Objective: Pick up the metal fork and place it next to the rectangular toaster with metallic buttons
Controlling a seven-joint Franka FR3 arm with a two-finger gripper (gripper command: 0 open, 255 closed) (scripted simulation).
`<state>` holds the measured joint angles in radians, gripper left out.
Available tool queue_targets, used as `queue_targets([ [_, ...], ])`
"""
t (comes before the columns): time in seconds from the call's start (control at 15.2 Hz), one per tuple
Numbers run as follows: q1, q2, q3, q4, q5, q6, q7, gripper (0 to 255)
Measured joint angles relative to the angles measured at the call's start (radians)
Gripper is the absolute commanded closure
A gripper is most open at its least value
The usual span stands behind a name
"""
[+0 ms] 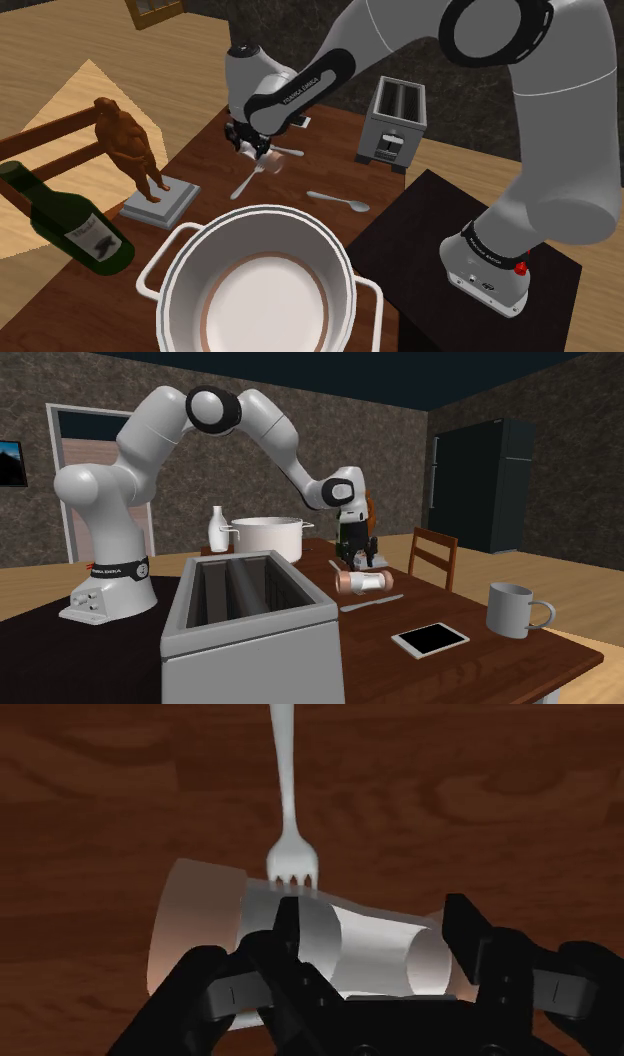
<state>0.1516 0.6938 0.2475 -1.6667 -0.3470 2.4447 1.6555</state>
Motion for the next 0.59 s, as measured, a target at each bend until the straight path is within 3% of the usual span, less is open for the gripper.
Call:
queue_targets([
  [0.4,-0.006,-0.006,0.007,-0.04,0.02,-0.056,-0.005,255],
  [0.46,-0.007,-0.006,0.007,-0.04,0.02,-0.056,-0.005,0],
  [0.59,-0.031,-0.005,0.036,-0.046,0.047,-0.053,-0.038,0],
])
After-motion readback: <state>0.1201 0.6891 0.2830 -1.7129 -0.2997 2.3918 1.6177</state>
